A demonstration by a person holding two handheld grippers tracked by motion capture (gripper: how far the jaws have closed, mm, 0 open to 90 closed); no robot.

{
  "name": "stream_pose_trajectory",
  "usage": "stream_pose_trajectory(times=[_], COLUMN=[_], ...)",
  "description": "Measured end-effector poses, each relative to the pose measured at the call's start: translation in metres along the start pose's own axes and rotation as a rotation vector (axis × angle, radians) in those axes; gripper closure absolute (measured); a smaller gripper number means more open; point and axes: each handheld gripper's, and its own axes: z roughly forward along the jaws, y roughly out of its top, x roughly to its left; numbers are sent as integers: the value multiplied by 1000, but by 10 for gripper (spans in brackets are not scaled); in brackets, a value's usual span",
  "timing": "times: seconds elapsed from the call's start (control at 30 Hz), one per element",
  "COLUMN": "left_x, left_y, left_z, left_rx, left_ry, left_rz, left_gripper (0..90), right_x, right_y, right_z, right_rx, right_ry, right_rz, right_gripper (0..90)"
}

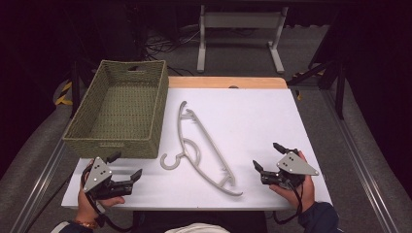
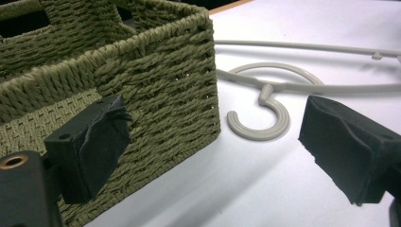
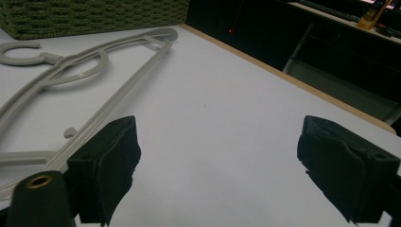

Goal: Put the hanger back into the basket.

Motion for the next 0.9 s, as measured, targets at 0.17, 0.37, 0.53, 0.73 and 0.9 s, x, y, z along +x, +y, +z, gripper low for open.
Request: stream_pose_trajectory(times=[0.17, 0.37, 0.53, 0.73, 0.9], left_x=[-1, -1, 0, 0, -1], left_y=[-1, -2, -3, -4, -5], left_z=[2, 4, 5, 4, 5], left_rx=[0, 27, 31, 42, 51], left_ry=[-18, -37, -41, -40, -47], left_rz=[14, 21, 17, 9, 19], left_gripper=[101, 90, 74, 68, 60], right_x=[1, 6, 12, 31, 47], right_y=[-1, 2, 12, 33, 42], right_z=[3, 9, 15, 32, 44], right_rx=[23, 60, 73, 110, 151], right_ry=[15, 63, 125, 209, 267], right_rz=[2, -1, 7, -50, -81], right_gripper=[133, 141, 157, 202, 234])
